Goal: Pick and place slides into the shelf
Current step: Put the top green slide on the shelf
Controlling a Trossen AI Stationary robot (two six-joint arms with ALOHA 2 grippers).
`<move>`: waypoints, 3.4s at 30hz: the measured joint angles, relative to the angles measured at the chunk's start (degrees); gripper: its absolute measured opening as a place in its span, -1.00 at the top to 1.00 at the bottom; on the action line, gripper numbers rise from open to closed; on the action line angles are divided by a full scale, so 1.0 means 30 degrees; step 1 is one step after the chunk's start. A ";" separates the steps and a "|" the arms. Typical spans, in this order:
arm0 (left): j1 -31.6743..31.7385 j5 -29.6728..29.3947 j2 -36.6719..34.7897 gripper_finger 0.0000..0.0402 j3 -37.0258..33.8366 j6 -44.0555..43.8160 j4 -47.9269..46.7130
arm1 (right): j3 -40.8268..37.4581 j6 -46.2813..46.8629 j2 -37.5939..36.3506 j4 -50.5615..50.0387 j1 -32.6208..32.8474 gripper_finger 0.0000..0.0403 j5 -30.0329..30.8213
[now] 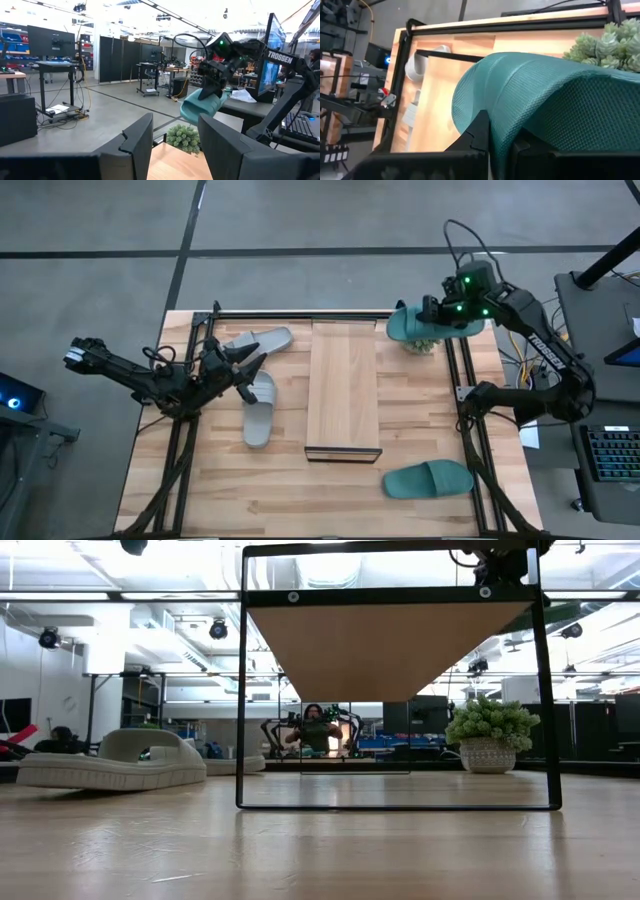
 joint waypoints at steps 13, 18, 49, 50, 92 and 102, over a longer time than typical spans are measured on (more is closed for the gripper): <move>0.0000 -0.0083 0.0000 0.30 0.0000 0.0000 0.0000 | -0.3624 0.1752 -0.1732 0.2570 -0.0007 0.95 -0.0975; 0.0000 -0.0117 0.0000 0.30 -0.0022 0.0007 -0.0007 | -0.4959 0.2467 -0.2323 0.3545 -0.0004 0.95 -0.1338; 0.0000 -0.0142 0.0004 0.30 -0.0029 0.0142 -0.0007 | -0.6480 0.2203 -0.2326 0.6061 -0.0107 0.95 -0.2397; 0.0004 -0.0142 0.0005 0.30 -0.0029 0.0141 -0.0007 | -0.6594 0.2278 -0.2315 0.6079 -0.0248 0.95 -0.2292; 0.0007 -0.0156 0.0000 0.30 -0.0022 0.0175 -0.0007 | -0.7482 0.6498 -0.2297 1.0656 0.1589 0.95 -0.0571; 0.0002 -0.0438 -0.0022 0.30 -0.0017 0.0168 -0.0007 | -0.7475 0.7698 -0.2290 1.2004 0.3670 0.95 0.1601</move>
